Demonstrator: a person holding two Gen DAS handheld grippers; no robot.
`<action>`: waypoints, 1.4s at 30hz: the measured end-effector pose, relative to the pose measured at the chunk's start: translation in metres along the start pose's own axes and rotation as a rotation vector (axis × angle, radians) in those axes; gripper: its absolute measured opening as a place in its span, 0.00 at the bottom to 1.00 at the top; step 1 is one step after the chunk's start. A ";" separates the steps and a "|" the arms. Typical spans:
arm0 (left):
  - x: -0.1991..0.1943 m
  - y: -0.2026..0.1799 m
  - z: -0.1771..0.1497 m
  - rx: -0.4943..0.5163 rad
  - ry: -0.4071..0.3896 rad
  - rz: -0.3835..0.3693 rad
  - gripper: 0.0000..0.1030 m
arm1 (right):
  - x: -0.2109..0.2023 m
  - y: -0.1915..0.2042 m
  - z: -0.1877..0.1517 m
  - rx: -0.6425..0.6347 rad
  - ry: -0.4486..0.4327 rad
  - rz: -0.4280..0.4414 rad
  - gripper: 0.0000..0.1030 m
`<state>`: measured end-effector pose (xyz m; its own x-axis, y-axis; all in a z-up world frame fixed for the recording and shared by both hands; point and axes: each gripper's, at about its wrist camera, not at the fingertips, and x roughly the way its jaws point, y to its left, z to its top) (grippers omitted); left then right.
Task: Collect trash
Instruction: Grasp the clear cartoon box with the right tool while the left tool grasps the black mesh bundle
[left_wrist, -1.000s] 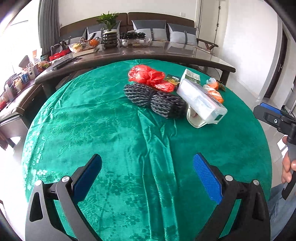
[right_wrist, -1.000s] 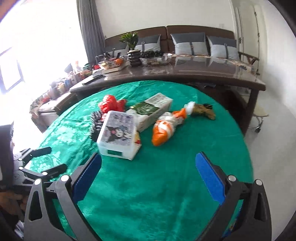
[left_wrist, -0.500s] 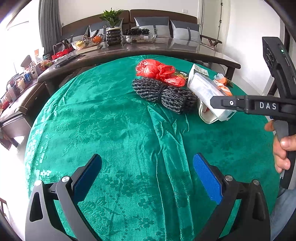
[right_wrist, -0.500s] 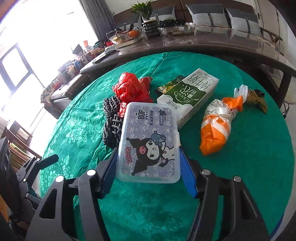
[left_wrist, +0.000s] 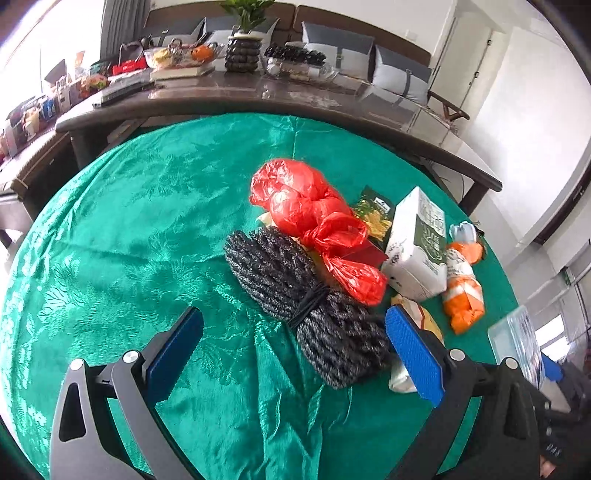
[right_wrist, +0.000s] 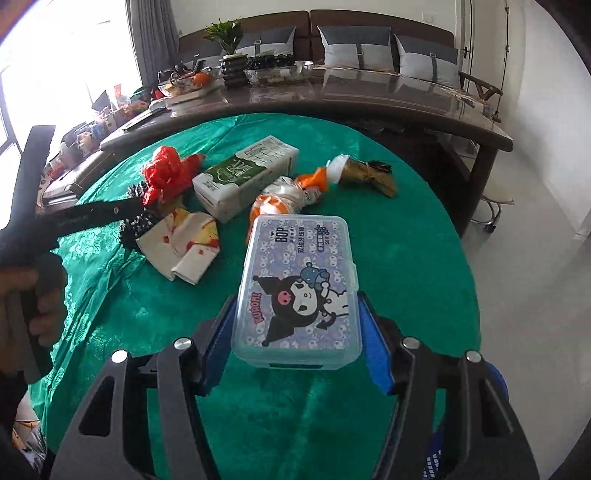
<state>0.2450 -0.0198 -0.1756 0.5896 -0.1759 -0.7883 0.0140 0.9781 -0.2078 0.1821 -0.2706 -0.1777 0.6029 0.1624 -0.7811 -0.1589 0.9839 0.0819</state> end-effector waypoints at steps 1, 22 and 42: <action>0.008 0.002 0.001 -0.026 0.026 -0.006 0.95 | 0.000 0.000 -0.001 -0.004 0.002 -0.004 0.59; -0.055 0.044 -0.005 0.291 0.225 -0.251 0.40 | 0.000 0.006 -0.011 -0.025 0.037 0.051 0.59; -0.019 0.013 -0.023 0.282 0.197 -0.075 0.81 | 0.015 0.013 -0.012 -0.038 0.067 0.047 0.60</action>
<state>0.2154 -0.0059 -0.1766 0.4116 -0.2401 -0.8792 0.2900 0.9490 -0.1234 0.1793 -0.2560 -0.1957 0.5410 0.2016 -0.8165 -0.2163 0.9715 0.0966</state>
